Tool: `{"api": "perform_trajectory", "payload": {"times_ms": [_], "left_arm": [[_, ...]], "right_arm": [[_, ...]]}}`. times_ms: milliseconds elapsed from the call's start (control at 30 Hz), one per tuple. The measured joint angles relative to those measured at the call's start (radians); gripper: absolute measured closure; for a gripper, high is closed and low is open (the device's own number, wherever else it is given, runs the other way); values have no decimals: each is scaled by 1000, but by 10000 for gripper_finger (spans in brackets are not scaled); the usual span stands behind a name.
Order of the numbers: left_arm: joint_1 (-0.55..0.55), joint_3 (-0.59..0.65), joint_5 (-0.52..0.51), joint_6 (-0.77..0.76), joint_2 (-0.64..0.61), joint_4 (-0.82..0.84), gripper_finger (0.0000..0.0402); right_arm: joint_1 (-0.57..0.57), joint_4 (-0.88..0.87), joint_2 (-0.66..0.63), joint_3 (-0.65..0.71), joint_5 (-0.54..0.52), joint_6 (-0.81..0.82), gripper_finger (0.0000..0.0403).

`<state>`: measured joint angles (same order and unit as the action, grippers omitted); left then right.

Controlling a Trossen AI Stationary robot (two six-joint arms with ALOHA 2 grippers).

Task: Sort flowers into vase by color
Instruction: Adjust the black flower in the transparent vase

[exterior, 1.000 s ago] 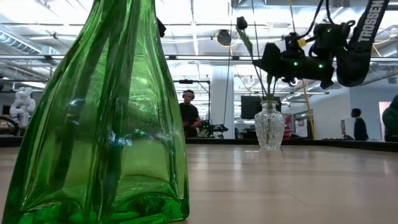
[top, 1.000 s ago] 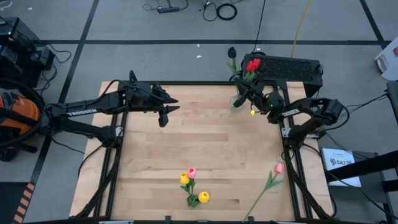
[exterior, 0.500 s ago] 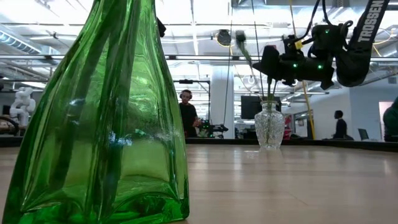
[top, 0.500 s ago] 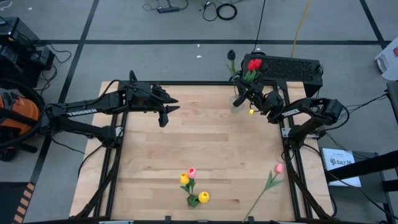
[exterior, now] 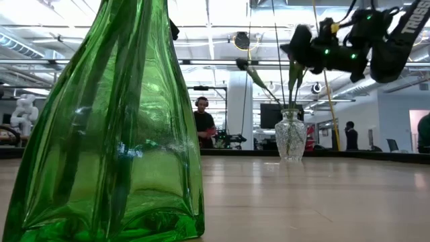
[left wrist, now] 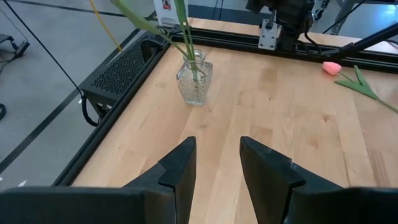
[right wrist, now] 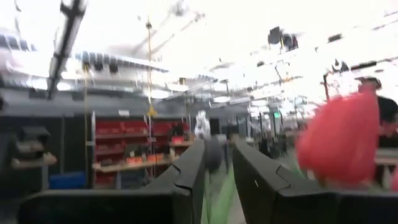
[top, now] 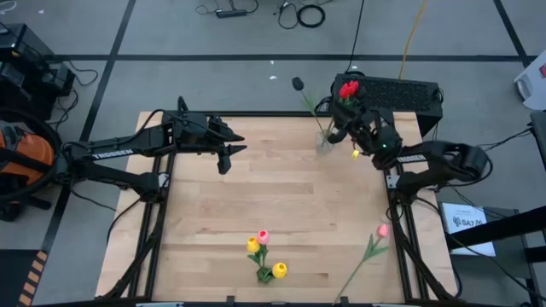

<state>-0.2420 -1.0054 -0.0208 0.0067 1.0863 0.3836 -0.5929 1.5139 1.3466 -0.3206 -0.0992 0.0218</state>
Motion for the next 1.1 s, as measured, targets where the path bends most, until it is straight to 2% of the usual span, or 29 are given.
{"api": "perform_trajectory", "payload": {"times_ms": [133,267,400,533,600,667,833,867,1000,1100], "left_arm": [[0,0,0,0,0,-1,269],[0,0,-6,2,0,-1,269],[0,0,-22,93,0,5,269],[0,0,-99,105,0,-11,269],[-1,0,-140,105,0,-10,269],[-3,0,-163,105,0,-8,269],[-38,0,-168,100,-2,53,269],[-48,0,-168,84,-5,68,269],[-84,0,-140,51,-29,121,269],[-92,0,-121,51,-44,136,269]], "right_arm": [[34,-25,-78,0,0,-6,328],[87,-206,-173,-2,-3,-7,328],[160,-581,-271,-74,-40,-7,338],[243,-1133,-304,-269,-180,-11,379],[276,-1368,-273,-386,-251,-11,396],[302,-1492,-217,-483,-318,-3,397],[337,-1586,-4,-676,-354,1,401],[341,-1615,44,-715,-382,0,401],[337,-1795,214,-879,-605,83,402],[314,-1874,300,-992,-626,98,402]]}}
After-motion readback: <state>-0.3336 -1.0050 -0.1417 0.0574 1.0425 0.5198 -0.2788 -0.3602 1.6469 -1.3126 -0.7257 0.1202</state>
